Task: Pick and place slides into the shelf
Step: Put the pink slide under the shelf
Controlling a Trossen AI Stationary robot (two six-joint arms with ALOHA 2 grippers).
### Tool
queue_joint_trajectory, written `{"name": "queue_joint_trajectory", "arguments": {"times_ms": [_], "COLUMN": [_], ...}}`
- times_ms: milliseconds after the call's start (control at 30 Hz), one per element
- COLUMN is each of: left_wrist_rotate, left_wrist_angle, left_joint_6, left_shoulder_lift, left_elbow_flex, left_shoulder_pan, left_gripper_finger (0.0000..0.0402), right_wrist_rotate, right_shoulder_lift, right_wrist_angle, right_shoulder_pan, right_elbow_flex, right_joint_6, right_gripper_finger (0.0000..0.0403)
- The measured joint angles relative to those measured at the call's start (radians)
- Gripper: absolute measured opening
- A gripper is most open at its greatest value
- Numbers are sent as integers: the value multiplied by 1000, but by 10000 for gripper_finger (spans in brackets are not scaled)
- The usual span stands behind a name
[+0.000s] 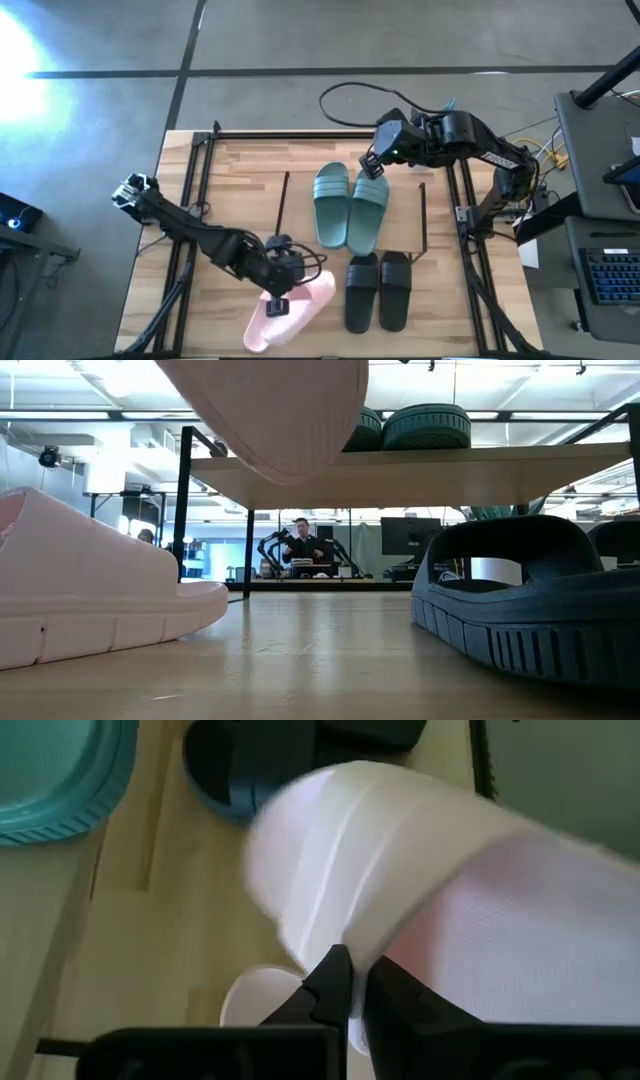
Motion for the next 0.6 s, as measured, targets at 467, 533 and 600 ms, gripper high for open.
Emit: {"name": "queue_joint_trajectory", "arguments": {"times_ms": [467, 533, 600], "left_wrist_rotate": [-34, -49, -89], "left_wrist_angle": [57, 64, 64], "left_joint_6": [1, 2, 2], "left_shoulder_lift": [68, 105, 144], "left_elbow_flex": [-14, -14, -14], "left_shoulder_pan": [16, 16, 15], "left_gripper_finger": [0, 0, 0], "right_wrist_rotate": [0, 0, 5], "right_shoulder_lift": [2, 2, 2], "right_wrist_angle": [0, 0, -1], "right_shoulder_pan": [0, 0, 0], "right_elbow_flex": [-19, -27, -36], "right_joint_6": [21, 34, 35], "right_gripper_finger": [36, 36, 36]}}
